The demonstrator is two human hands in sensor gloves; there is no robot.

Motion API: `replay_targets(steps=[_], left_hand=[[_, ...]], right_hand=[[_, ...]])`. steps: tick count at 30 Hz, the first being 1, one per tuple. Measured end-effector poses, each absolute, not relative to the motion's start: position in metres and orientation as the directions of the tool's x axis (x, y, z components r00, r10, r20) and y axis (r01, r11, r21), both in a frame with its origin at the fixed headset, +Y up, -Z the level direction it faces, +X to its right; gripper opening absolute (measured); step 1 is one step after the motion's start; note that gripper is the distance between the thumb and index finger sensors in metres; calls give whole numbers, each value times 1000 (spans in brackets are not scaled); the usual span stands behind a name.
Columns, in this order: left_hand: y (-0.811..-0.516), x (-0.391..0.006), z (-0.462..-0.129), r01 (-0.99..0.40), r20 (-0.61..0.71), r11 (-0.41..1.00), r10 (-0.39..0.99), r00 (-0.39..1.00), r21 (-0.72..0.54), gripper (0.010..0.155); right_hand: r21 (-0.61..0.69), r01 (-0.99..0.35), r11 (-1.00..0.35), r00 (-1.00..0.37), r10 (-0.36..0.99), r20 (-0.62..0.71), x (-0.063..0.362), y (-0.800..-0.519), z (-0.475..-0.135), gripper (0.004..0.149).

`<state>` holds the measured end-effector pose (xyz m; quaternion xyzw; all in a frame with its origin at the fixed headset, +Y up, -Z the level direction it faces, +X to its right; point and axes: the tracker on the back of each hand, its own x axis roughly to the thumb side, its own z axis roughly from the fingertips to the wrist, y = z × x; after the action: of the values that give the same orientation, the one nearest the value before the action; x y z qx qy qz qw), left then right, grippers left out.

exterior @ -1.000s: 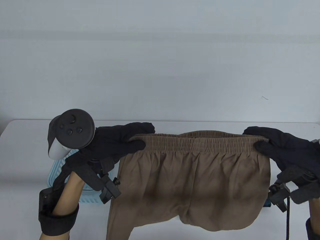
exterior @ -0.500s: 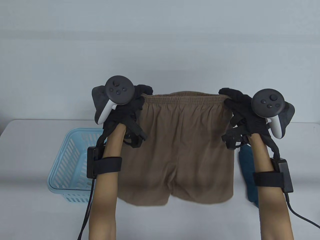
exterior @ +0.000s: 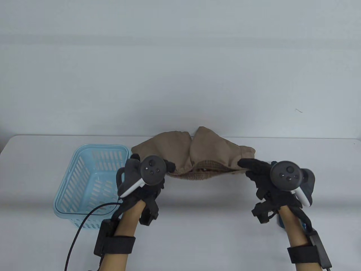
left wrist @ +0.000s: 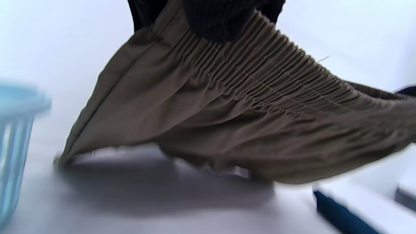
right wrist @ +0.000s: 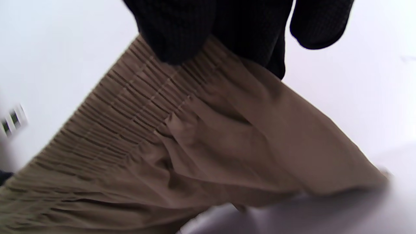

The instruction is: Roll shorts into tight roll

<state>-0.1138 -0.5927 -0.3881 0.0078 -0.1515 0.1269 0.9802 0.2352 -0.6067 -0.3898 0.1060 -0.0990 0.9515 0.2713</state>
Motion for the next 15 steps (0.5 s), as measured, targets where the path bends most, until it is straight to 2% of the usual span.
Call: replay_targets(steps=[2,6,11,15], left_hand=[[-638,-105,-380,-180,313,979,202,928,-99,45],[-695,-94,-362,-81,352,979,145,925,-188,45],[-731,-93,-346,22,394,970,77,916,-240,46],[-744,-97,-336,56,412,956,72,908,-289,48]], right_hand=[[-43,-465,-884,-866,444,231,233,-650,-384,43],[30,-341,-940,-908,338,248,229,-694,-371,43],[67,-271,-960,-918,278,282,226,-720,-355,43],[100,-238,-966,-916,257,307,223,-732,-345,43]])
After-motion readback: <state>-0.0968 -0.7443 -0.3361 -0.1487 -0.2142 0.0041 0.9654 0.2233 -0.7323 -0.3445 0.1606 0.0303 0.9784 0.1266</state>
